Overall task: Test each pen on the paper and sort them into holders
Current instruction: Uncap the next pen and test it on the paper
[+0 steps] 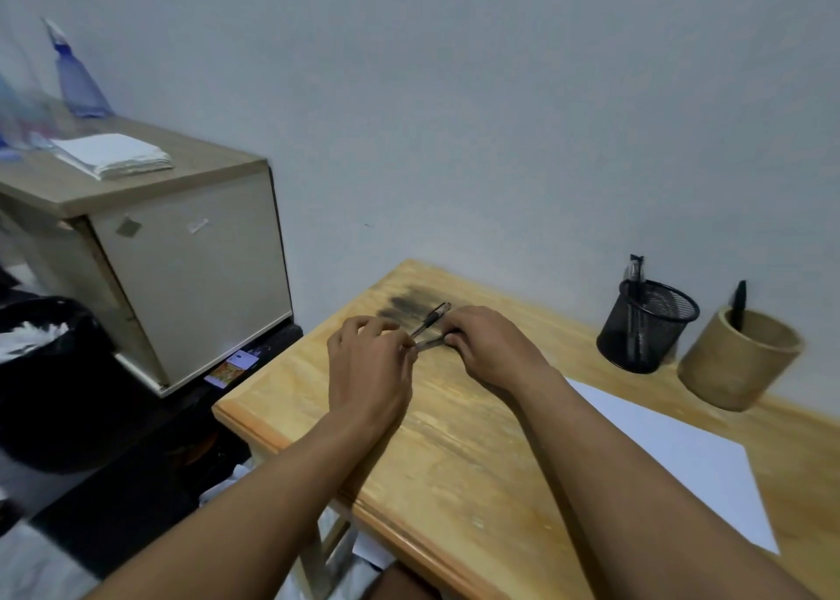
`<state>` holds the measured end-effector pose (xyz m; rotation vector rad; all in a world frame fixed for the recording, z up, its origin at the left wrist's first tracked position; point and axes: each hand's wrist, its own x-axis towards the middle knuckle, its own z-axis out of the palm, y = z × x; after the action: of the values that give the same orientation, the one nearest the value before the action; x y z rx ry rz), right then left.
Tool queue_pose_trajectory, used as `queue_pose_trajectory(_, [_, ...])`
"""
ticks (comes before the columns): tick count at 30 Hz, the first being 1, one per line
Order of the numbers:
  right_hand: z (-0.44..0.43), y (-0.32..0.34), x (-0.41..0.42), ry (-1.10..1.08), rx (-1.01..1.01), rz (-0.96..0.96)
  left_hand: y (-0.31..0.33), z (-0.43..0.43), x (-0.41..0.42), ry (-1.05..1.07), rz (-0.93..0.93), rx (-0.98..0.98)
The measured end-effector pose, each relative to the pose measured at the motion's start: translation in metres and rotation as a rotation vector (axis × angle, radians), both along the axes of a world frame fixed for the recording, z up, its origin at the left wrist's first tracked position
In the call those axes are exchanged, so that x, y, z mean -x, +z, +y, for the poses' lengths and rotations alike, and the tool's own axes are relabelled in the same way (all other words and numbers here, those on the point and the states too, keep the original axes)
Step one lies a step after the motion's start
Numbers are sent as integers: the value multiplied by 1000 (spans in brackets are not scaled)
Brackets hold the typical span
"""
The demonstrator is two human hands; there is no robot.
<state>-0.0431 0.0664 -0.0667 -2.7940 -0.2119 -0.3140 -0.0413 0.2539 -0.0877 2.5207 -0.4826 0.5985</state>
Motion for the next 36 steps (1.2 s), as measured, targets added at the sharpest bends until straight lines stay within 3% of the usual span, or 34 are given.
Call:
queue_pose_trajectory(5, [-4, 13, 30, -61, -5, -56, 14, -1, 5, -42, -38, 12])
queue_pose_trajectory(13, [-9, 46, 73, -173, -74, -83, 64, -26, 12, -236, -61, 277])
queue_pose_trajectory(17, [-6, 55, 101, -348, -407, -169, 85, -52, 30, -303, 110, 476])
queue_pose_trajectory(24, [-10, 55, 137, -522, -1073, -324, 75, -81, 53, -525, 421, 340])
queue_pose_trajectory(28, [-14, 49, 153, -548, -1387, -354, 70, -86, 56, -627, 492, 424])
queue_pose_trajectory(36, [-19, 43, 169, -516, -1613, -441, 81, -97, 55, -786, 556, 507])
